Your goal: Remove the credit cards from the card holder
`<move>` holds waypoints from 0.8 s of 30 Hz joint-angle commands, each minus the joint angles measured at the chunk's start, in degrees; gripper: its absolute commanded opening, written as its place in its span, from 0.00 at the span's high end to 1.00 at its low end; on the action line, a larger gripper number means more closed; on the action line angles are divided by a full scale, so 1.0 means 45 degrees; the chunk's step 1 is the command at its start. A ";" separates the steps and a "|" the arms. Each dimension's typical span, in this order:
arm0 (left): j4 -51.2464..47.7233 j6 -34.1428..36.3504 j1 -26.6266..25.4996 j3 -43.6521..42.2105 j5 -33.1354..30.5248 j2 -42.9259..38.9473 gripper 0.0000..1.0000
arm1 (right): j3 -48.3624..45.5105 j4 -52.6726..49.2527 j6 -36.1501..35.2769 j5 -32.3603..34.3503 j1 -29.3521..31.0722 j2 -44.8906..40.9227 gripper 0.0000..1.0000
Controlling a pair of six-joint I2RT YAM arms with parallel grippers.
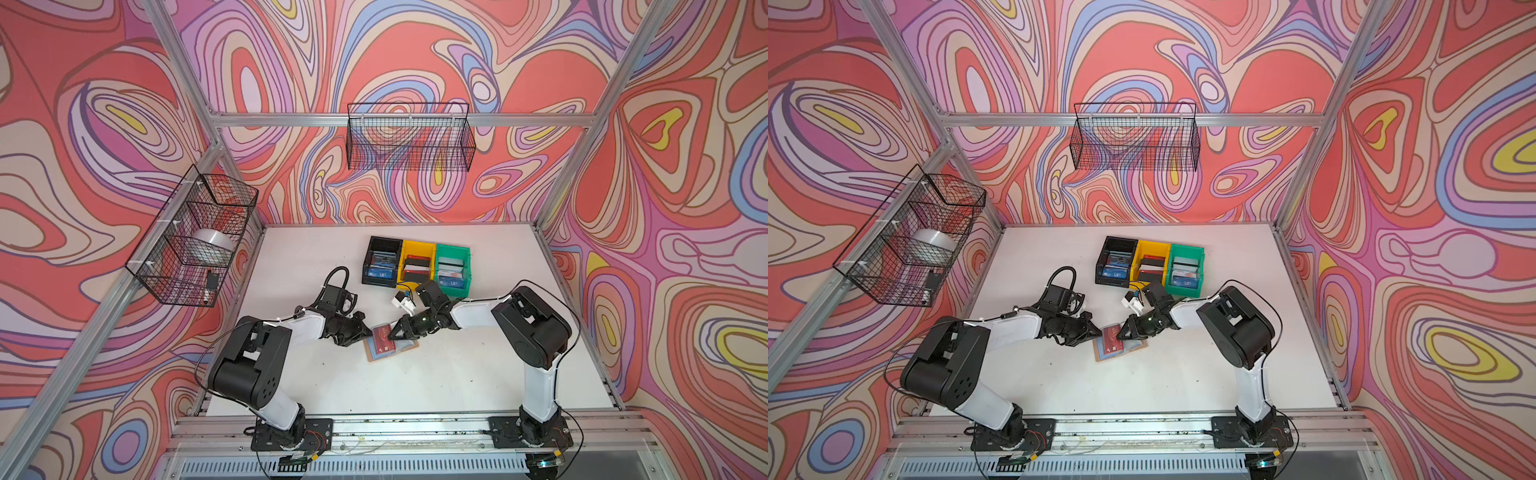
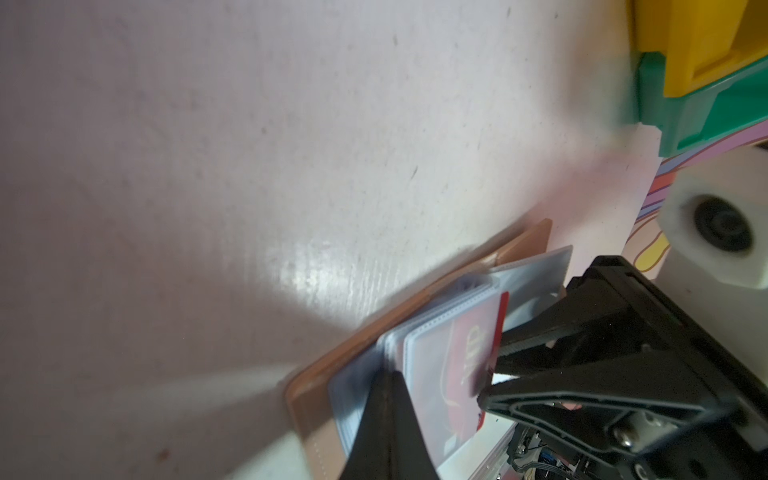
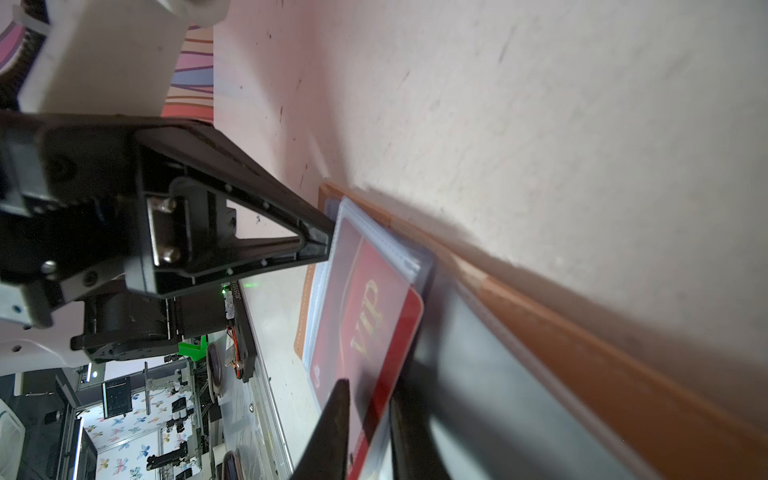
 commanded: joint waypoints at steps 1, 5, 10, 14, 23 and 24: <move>-0.0476 0.0042 0.0021 -0.0372 -0.0918 0.0496 1.00 | -0.0182 0.0361 0.0054 -0.0137 -0.0036 -0.0020 0.79; -0.0500 0.0033 0.0013 -0.0372 -0.0919 0.0471 1.00 | -0.0373 0.0457 0.0078 -0.0203 -0.0155 -0.0188 0.77; -0.0493 0.0042 0.0026 -0.0353 -0.0938 0.0469 1.00 | -0.0437 0.0471 0.0071 -0.0342 -0.0209 -0.0203 0.77; -0.0493 0.0017 0.0011 -0.0372 -0.0957 0.0413 1.00 | -0.0515 0.0549 0.0078 -0.0341 -0.0231 -0.0244 0.77; -0.0552 0.0022 0.0013 -0.0353 -0.0947 0.0393 1.00 | -0.0704 0.0944 0.0248 -0.0349 -0.0296 -0.0245 0.80; -0.0552 0.0013 0.0020 -0.0353 -0.0942 0.0393 1.00 | -0.0755 0.1028 0.0320 -0.0364 -0.0309 -0.0279 0.80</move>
